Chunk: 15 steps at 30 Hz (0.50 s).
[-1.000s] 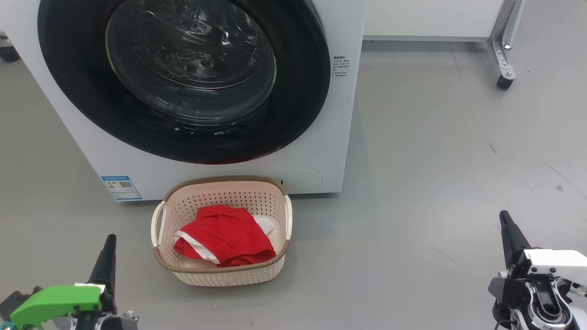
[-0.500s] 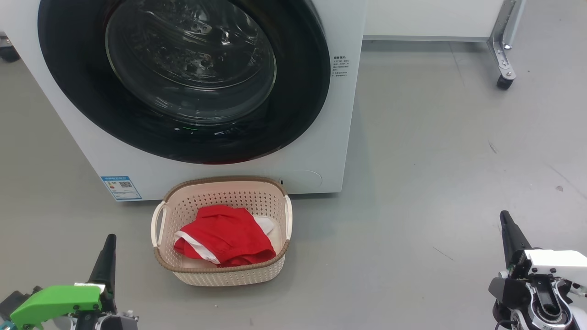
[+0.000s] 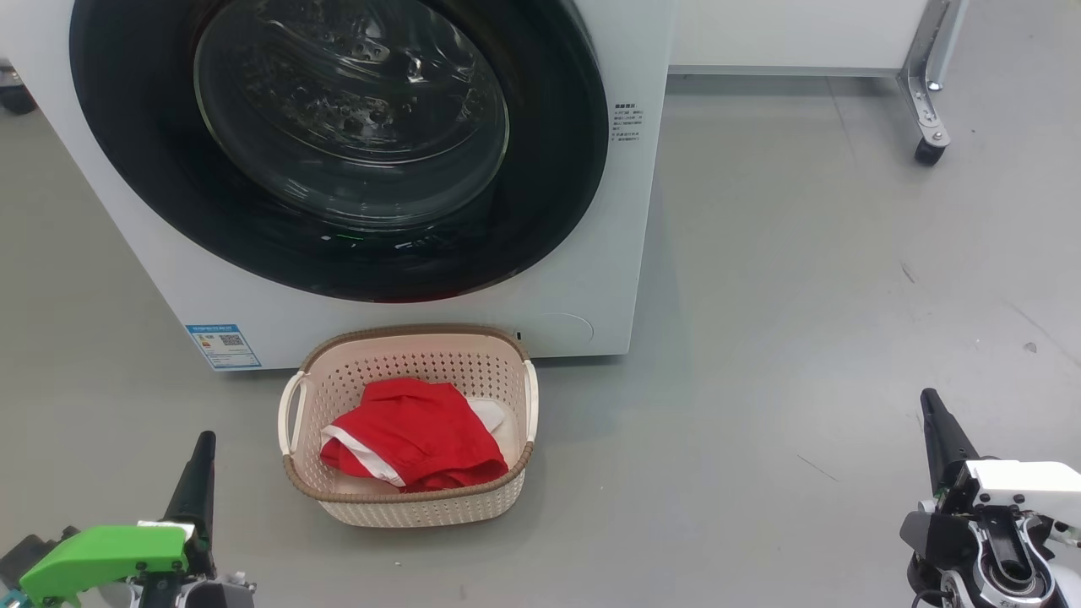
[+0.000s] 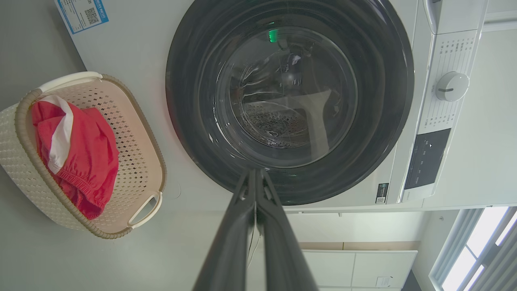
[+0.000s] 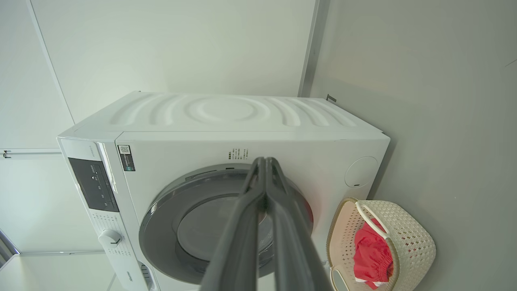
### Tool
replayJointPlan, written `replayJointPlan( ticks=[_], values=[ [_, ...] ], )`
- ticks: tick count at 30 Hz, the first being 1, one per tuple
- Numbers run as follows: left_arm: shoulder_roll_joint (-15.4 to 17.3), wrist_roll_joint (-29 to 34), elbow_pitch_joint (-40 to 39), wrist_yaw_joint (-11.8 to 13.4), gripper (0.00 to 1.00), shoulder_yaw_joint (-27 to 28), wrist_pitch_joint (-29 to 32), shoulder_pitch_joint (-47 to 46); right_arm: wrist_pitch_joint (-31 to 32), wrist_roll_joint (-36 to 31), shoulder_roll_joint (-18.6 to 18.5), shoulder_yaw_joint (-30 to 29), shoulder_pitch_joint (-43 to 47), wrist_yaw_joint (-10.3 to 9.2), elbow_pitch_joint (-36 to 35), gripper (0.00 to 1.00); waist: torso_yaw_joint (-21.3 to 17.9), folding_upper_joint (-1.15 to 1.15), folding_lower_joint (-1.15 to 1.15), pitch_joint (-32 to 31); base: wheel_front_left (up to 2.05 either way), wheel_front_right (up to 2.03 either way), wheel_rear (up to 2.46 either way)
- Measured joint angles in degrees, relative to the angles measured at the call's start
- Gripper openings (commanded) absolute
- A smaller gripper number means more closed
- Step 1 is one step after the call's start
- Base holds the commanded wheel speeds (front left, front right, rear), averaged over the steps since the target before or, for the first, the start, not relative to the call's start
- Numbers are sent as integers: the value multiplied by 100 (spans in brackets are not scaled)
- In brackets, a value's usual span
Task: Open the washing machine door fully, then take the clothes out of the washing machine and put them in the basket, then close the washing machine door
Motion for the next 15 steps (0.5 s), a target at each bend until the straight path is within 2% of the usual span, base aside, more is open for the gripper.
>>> replayJointPlan(
  ticks=[15],
  values=[
    [-15, 0, -2, 0, 0, 5, 1, -1, 8, -1, 2, -8, -1, 0, 7, 0, 0, 0, 0, 0, 0, 0, 0]
  ],
)
